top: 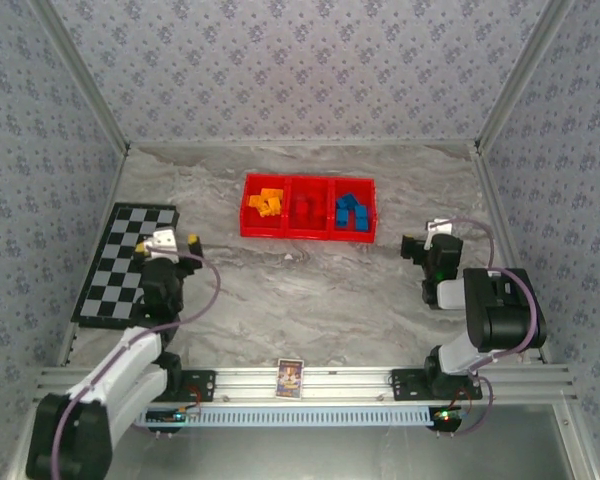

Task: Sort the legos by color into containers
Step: Reset both arms

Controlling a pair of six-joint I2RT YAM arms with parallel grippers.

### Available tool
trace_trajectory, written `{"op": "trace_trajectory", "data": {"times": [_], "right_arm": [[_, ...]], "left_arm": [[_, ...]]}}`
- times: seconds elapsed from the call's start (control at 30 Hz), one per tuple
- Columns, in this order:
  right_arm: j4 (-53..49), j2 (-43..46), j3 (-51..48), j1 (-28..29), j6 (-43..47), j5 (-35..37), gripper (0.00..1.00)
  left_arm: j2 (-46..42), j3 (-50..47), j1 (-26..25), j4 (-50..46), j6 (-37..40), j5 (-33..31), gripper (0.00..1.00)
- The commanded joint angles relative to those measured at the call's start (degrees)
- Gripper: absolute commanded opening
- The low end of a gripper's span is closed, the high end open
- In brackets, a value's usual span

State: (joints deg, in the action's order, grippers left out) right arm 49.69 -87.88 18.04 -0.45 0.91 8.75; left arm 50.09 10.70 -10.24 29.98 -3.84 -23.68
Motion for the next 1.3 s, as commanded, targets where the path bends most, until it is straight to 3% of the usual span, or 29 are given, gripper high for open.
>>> {"op": "trace_trajectory", "data": {"times": [0.0, 0.1, 0.23, 0.27, 0.3, 0.43, 0.53, 1.03, 1.1, 1.27], "right_arm": [[4.1, 0.1, 1.3, 1.3, 0.4, 2.3, 1.00], [2.2, 0.0, 2.4, 1.7, 0.0, 4.9, 1.00], [3.5, -0.3, 2.1, 2.5, 0.4, 6.3, 1.00], [3.4, -0.3, 2.1, 2.4, 0.4, 6.3, 1.00], [3.3, -0.3, 2.0, 2.4, 0.3, 6.2, 1.00], [2.9, -0.3, 2.3, 2.2, 0.1, 5.9, 1.00], [2.8, -0.3, 2.3, 2.2, 0.1, 5.9, 1.00], [1.6, -0.2, 2.8, 1.3, -0.2, 3.3, 1.00], [0.3, -0.1, 3.1, 1.2, 2.1, -3.7, 1.00], [0.2, 0.1, 3.1, 0.5, 1.9, -5.3, 1.00]], "left_arm": [[10.8, 2.2, 3.8, 12.2, -0.8, 6.6, 1.00], [23.3, 7.4, 4.7, 13.7, 3.8, 7.8, 0.96], [39.4, 7.1, 6.2, 30.7, 3.8, 8.1, 0.99], [39.7, 7.9, 6.2, 30.3, 3.7, 7.3, 1.00], [37.2, 9.7, 6.7, 22.1, 2.8, 8.9, 1.00], [37.5, 11.7, 9.7, 18.2, 2.1, 15.8, 1.00], [37.7, 12.3, 9.7, 17.4, 0.9, 13.2, 1.00], [37.8, 12.2, 9.7, 18.1, 1.0, 13.2, 1.00], [37.8, 12.2, 9.7, 18.0, 1.0, 13.2, 1.00], [37.8, 12.2, 9.8, 18.1, 1.0, 13.2, 1.00]]}}
